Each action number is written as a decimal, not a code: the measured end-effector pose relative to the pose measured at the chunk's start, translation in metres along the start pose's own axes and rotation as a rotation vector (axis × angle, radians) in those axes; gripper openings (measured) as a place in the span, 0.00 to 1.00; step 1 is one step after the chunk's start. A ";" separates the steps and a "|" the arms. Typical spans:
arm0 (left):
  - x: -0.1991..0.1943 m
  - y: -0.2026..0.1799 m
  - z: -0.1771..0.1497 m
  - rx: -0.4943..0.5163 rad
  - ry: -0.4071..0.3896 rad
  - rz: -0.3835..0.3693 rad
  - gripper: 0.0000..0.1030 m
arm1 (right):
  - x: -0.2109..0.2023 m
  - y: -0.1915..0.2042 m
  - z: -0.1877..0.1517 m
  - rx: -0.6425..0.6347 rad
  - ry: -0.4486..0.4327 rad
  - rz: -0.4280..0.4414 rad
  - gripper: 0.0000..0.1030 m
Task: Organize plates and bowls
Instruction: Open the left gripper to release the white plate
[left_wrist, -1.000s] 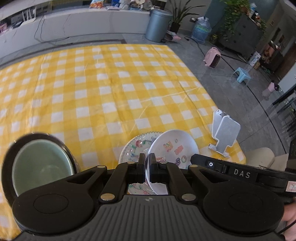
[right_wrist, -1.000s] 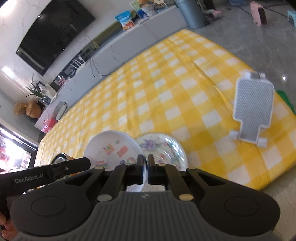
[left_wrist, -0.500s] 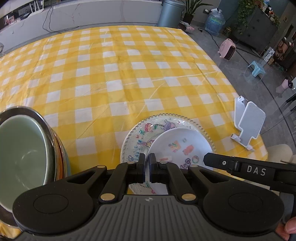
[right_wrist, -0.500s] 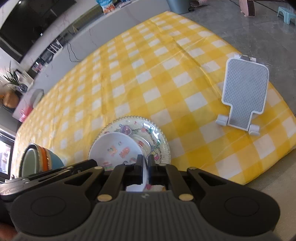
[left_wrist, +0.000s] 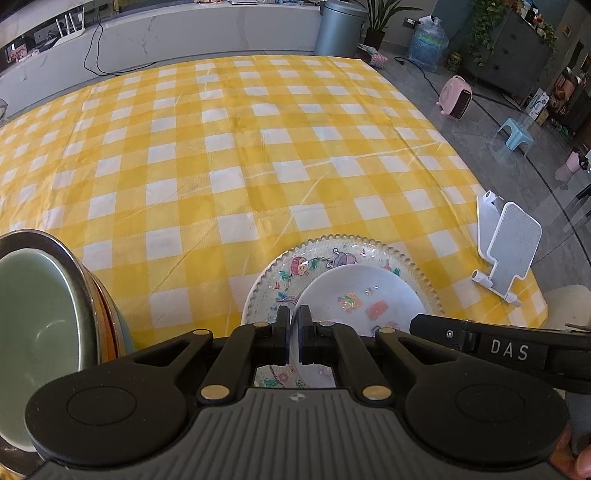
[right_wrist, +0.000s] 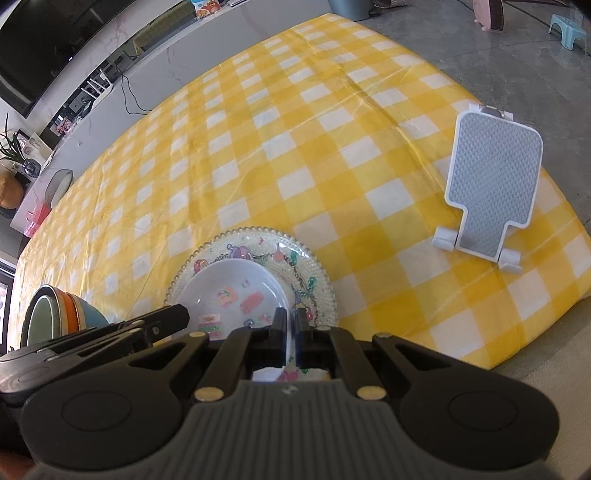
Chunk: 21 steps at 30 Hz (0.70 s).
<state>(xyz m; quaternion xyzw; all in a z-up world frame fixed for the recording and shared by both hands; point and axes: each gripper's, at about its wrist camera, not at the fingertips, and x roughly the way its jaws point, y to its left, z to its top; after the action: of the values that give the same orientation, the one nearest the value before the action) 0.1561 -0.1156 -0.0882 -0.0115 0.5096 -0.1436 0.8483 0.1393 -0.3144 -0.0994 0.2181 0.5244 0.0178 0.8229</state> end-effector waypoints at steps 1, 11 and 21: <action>0.000 0.000 0.000 0.001 0.001 0.000 0.03 | 0.000 0.000 0.000 0.000 0.000 -0.002 0.01; 0.002 0.001 0.000 0.004 -0.002 0.002 0.05 | 0.001 0.001 0.000 0.003 0.004 -0.009 0.05; -0.022 -0.001 -0.001 0.035 -0.079 -0.014 0.28 | -0.017 -0.003 -0.005 0.017 -0.078 0.043 0.38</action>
<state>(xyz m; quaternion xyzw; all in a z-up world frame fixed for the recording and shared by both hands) 0.1457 -0.1106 -0.0699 -0.0059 0.4728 -0.1578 0.8669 0.1264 -0.3202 -0.0879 0.2370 0.4873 0.0225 0.8401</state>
